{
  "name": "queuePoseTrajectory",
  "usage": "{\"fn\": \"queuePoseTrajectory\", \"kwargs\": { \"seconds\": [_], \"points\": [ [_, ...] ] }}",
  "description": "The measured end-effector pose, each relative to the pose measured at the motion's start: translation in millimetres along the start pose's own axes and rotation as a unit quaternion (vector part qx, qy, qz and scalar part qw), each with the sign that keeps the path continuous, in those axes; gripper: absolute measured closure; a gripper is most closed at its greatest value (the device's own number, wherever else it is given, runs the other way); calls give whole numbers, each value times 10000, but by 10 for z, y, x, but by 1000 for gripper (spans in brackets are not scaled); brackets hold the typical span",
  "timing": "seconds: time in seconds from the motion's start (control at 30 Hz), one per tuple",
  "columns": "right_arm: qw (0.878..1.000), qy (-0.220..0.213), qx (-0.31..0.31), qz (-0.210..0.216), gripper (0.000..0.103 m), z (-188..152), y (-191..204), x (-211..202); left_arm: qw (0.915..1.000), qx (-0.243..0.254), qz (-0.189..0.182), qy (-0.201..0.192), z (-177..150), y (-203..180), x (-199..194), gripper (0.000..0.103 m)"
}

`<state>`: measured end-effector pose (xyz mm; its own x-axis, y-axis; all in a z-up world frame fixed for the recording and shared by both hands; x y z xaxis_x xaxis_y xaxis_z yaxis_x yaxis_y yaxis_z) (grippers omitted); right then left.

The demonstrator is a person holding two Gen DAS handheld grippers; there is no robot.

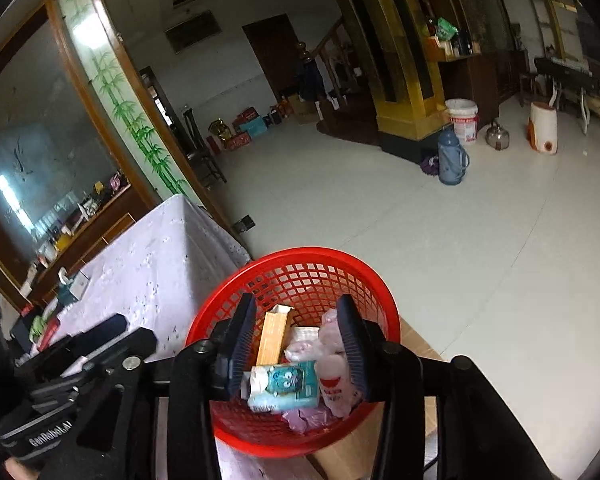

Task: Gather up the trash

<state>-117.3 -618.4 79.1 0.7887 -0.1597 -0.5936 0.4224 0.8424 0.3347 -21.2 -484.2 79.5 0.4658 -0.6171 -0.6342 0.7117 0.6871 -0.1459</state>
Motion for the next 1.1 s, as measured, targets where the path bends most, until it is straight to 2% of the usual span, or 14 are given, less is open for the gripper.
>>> {"fn": "queuePoseTrajectory", "kwargs": {
  "seconds": [0.13, 0.27, 0.43, 0.67, 0.87, 1.0, 1.1],
  "points": [
    [9994, -137, -239, -224, 34, -118, 177, -153, 9994, 56, 271, -223, -110, 105, -249, 29],
    [9985, -267, -385, -299, 21, -232, 341, -290, 9980, 63, 533, -343, -278, 234, -515, 27],
    [9952, -354, -710, -568, 19, -433, 566, -412, 9956, 74, 846, -405, -544, 390, -762, 24],
    [9886, -404, -1024, -1031, 16, -769, 771, -550, 9928, 40, 1101, -470, -915, 498, -995, 21],
    [9837, -573, -1064, -1335, 12, -1066, 868, -706, 9872, 6, 1431, -701, -1236, 584, -1319, 12],
    [9864, -515, -943, -1241, 12, -1166, 890, -734, 9825, -78, 1680, -805, -1374, 622, -1486, 9],
    [9859, -503, -1015, -1229, 12, -1221, 904, -763, 9803, -120, 1827, -743, -1438, 634, -1533, 9]
  ]
}}
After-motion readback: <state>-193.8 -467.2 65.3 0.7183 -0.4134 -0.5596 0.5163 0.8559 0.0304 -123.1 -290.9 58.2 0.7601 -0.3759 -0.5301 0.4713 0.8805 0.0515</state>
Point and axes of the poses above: each gripper's, at about its wrist camera, not at the fingertips, and x roughly the way its jaws point, y to its left, z to its top, the point moved 2 cm from there along x, roughly the way its jaws point, and after that the axes turned 1 degree about -y, right-handed, at the moved point
